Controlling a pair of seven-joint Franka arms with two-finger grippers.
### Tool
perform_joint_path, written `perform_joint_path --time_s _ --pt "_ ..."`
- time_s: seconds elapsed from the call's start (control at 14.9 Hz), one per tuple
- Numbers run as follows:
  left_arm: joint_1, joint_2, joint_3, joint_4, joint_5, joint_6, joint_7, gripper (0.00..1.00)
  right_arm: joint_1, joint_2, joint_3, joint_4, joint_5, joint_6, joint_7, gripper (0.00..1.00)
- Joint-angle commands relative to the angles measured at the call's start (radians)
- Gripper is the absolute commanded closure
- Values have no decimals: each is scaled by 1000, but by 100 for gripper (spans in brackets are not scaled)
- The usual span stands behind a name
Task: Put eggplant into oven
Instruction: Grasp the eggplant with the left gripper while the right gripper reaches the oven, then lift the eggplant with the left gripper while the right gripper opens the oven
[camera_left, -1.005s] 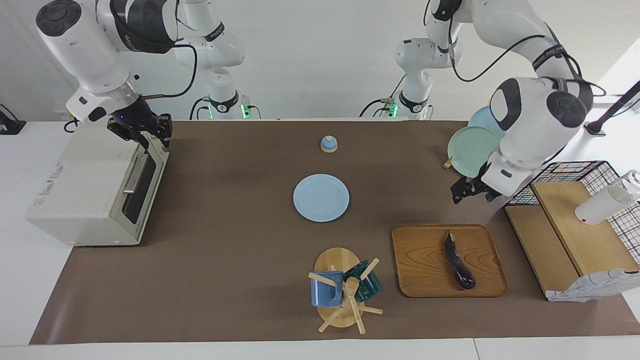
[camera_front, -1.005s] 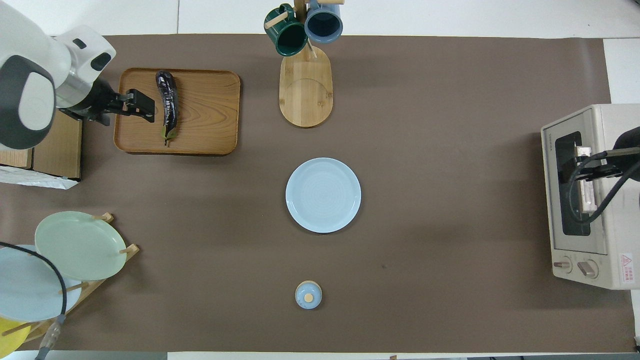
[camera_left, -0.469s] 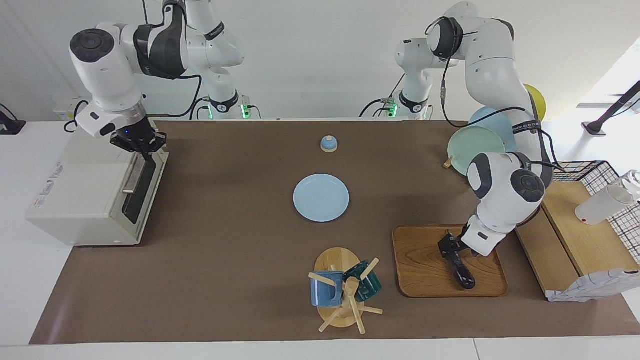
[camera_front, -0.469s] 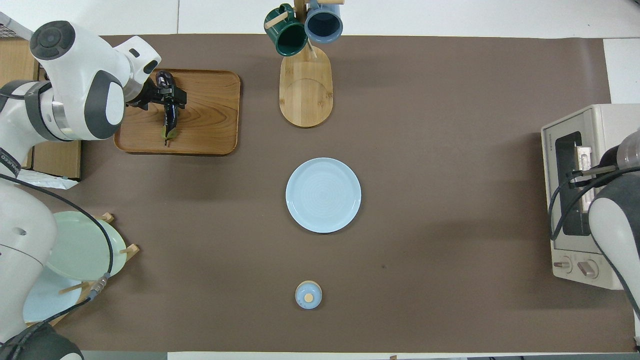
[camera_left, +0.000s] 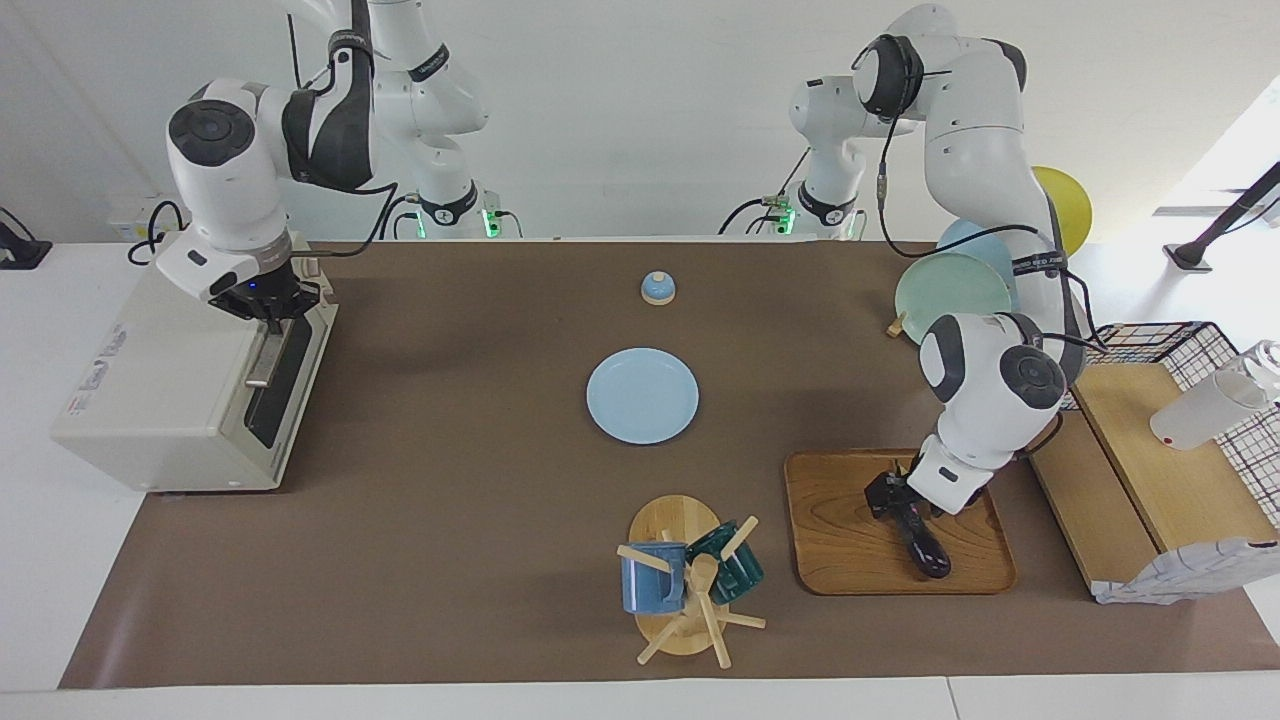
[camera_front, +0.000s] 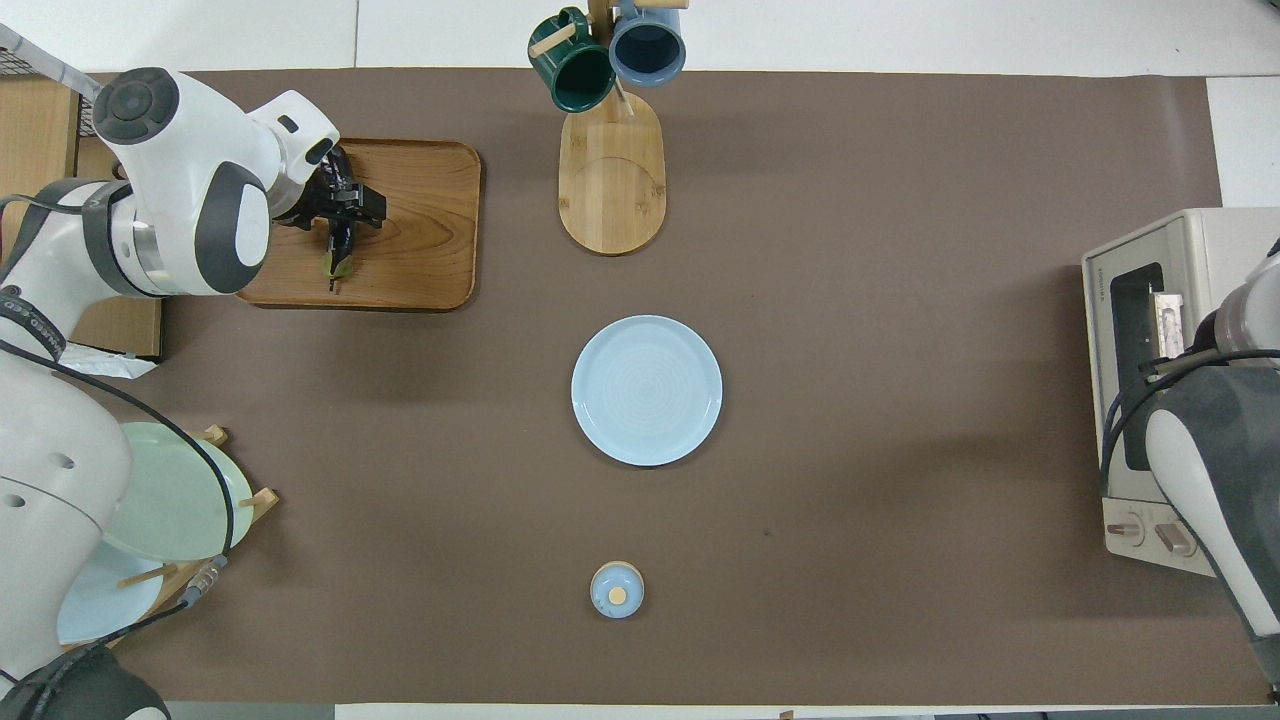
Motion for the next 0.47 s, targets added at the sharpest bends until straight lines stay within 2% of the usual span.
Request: perform_joint_path --time_s 0.0,0.07,0.13,0.2,0.27,0.4 --pt "-5 -34 6 -51 15 26 7 13 -32 -6 1 -28 -19 44 -45 100" --pt "-5 -34 6 -52 16 29 7 25 -32 -6 3 -45 -19 70 -44 100" --pt "-5 -34 6 -52 16 27 9 50 -30 -6 3 -60 -15 94 -42 100" --pt "-3 -34 6 -51 16 21 12 80 -23 -6 3 -73 -6 113 -38 100" --pt "0 -34 4 -42 14 9 15 100 -17 -2 4 -84 0 131 -24 100" --pt "3 -32 4 15 -13 -78 12 100 35 23 4 -102 42 171 45 100"
